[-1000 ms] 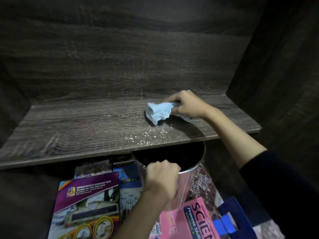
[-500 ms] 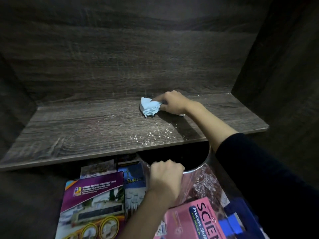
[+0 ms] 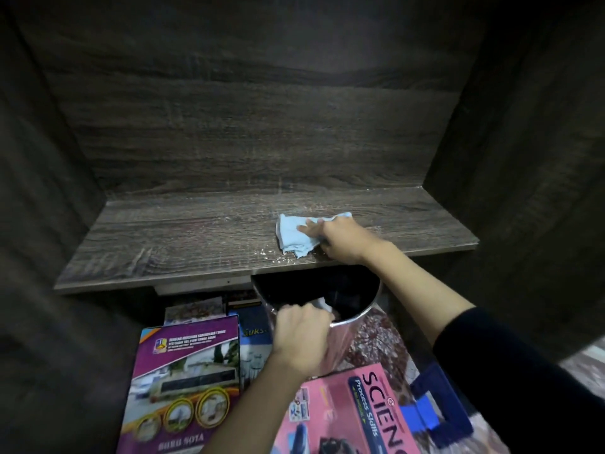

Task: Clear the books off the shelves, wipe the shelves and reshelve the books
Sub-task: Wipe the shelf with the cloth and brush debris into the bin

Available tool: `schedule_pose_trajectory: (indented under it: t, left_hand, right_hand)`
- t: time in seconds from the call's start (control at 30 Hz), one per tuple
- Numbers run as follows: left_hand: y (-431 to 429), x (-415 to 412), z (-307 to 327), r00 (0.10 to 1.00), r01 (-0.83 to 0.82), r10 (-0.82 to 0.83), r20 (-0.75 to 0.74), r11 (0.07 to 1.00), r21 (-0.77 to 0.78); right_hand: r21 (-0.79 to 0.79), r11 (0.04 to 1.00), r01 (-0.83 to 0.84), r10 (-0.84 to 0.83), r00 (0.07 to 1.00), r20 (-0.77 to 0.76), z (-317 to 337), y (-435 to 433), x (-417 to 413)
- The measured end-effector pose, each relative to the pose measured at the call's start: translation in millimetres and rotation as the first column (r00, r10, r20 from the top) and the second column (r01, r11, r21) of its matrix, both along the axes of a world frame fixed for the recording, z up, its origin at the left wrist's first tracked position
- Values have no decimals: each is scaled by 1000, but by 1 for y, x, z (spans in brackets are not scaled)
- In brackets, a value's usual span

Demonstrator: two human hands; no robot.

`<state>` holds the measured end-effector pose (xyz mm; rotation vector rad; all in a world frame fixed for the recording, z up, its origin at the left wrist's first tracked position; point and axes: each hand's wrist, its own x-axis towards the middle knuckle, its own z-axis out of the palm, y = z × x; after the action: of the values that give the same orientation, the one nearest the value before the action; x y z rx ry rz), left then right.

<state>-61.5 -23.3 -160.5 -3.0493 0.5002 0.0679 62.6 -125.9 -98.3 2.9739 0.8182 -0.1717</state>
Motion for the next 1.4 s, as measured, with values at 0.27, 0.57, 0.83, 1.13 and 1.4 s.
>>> schedule_pose_trajectory:
  t: [0.27, 0.57, 0.83, 1.13, 1.4]
  left_hand:
    - [6, -15, 3, 1000, 10, -11, 26, 999, 34]
    - [20, -28, 8, 999, -34, 34, 14, 998, 45]
    - [41, -35, 0, 998, -55, 55, 1, 994, 92]
    - [54, -26, -2, 996, -87, 85, 23, 993, 74]
    - [51, -18, -4, 992, -125, 123, 29, 990, 70]
  right_hand:
    - [-163, 986, -28, 36, 998, 47, 11, 1, -59]
    - [207, 968, 145, -149, 989, 2, 43, -7, -76]
    - [73, 911, 407, -413, 904, 111, 21, 21, -48]
    - [60, 964, 258, -265, 954, 140, 13, 67, -29]
    - [69, 998, 3, -7, 999, 51, 12, 90, -30]
